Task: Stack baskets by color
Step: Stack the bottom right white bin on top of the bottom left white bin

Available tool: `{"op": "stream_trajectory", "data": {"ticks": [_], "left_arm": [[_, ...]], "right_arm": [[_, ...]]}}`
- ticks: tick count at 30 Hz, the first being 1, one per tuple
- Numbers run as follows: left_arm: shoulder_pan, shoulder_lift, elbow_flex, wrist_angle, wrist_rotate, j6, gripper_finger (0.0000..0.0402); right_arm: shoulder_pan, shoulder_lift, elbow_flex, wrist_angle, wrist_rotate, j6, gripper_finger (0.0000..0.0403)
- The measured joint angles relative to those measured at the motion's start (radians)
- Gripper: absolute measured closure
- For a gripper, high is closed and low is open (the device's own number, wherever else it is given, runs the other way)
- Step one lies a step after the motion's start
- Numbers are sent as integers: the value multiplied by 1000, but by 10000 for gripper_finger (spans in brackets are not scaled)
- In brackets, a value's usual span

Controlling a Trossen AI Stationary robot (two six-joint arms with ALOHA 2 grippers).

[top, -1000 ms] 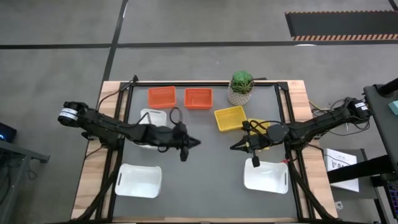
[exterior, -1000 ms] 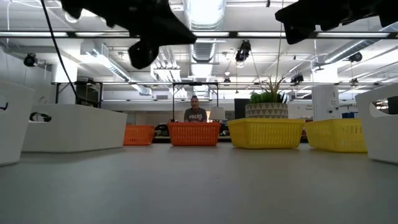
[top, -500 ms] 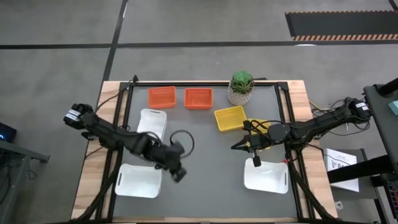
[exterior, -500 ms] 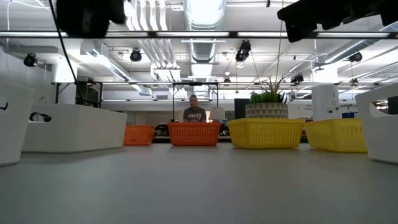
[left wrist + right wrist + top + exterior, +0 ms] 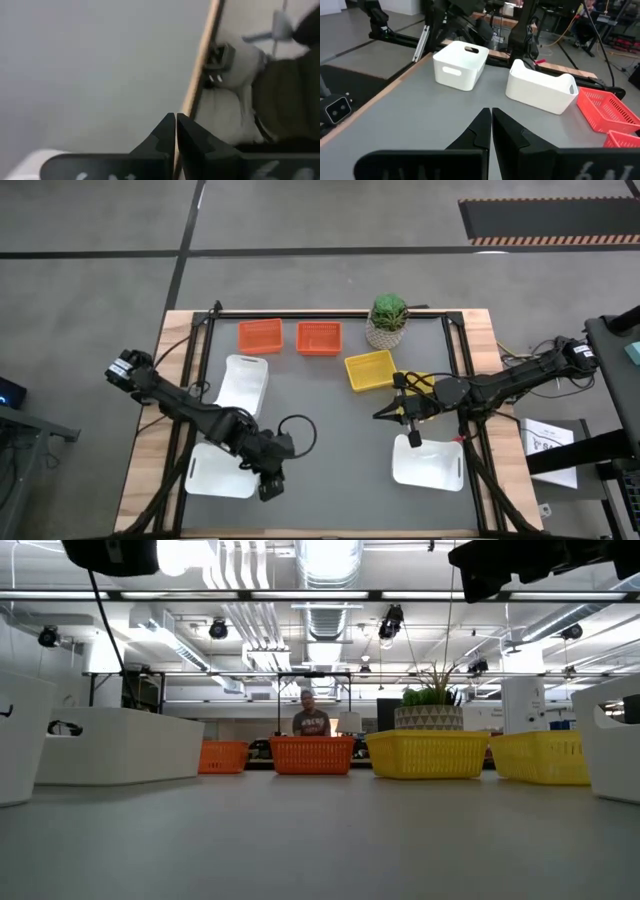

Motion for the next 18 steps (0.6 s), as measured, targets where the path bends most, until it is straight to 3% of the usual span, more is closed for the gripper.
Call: {"op": "stream_trajectory", "data": {"ticks": [6, 10, 14, 18], "left_arm": [[-52, 0, 43, -216, 150, 0, 401], [-105, -5, 63, -381, 151, 65, 401], [-146, -7, 53, -395, 145, 151, 401], [-158, -7, 48, -402, 60, 189, 401]], "right_arm": [[0, 2, 0, 1, 0, 8, 394], [1, 2, 0, 2, -1, 9, 394], [22, 2, 1, 13, 0, 43, 394], [87, 11, 56, -30, 0, 94, 394]]}}
